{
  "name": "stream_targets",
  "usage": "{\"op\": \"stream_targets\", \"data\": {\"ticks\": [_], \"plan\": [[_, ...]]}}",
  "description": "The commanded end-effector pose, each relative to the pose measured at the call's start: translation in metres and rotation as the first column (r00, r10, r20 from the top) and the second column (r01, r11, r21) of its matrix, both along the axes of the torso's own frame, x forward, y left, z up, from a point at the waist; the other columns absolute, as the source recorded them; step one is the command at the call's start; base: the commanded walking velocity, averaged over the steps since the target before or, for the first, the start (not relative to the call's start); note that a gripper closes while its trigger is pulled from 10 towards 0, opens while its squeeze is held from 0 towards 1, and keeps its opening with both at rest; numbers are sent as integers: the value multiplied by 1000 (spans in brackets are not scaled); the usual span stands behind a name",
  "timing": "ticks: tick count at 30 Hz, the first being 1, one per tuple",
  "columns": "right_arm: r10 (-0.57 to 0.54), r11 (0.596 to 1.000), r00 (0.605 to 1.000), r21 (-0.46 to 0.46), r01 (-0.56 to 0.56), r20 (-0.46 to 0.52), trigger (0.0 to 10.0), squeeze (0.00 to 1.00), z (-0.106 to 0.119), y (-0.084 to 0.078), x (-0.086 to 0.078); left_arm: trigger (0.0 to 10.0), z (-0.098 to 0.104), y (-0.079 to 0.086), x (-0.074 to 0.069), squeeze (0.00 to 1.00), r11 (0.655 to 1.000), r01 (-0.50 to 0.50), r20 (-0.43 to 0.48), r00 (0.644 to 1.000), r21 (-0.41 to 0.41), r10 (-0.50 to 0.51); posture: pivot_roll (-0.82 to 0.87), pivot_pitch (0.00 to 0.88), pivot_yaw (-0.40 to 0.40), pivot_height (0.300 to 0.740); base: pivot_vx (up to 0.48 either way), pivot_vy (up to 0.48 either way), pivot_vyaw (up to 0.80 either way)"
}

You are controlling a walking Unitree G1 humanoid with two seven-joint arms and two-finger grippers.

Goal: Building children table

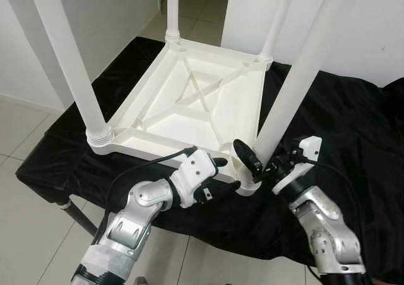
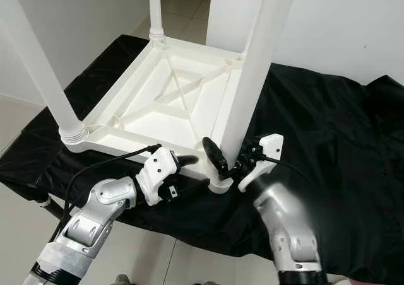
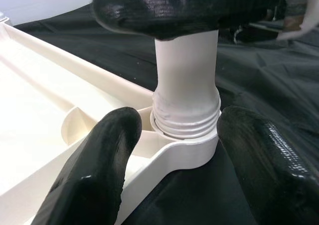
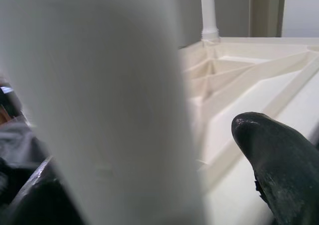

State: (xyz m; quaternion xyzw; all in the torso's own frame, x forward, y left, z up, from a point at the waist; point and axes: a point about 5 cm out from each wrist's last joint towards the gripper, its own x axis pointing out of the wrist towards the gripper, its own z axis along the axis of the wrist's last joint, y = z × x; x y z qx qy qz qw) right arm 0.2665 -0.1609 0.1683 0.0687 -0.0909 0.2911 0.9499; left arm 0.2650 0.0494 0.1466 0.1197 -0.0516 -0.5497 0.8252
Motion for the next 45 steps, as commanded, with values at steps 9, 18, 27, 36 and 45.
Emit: {"op": "stream_targets", "data": {"ticks": [9,18,27,36,45], "plan": [[121,976,993,-183,-118,5,10000,0,-5,-8,6,10000,-5,5,-20,0,993,108,-149,982,-39,-112,12,85,-50,740,0,0,0],[188,957,982,-221,-189,-27,0,0,-15,-3,25,10000,-7,9,-31,0,983,180,-194,964,-27,-182,15,88,-53,740,0,0,0],[191,953,979,-225,-202,-67,0,0,-26,-10,26,10000,-3,8,-29,0,989,146,-189,971,-28,-149,32,70,-68,740,0,0,0],[76,980,996,-179,-85,-55,10000,0,-25,-10,21,10000,-1,5,-19,0,993,110,-166,980,-33,-114,9,52,-71,740,0,0,0],[-290,944,954,-185,272,-80,10000,0,-28,-14,15,10000,-1,-1,-15,0,994,99,-159,982,-44,-105,-21,53,-63,740,0,0,0]]}}
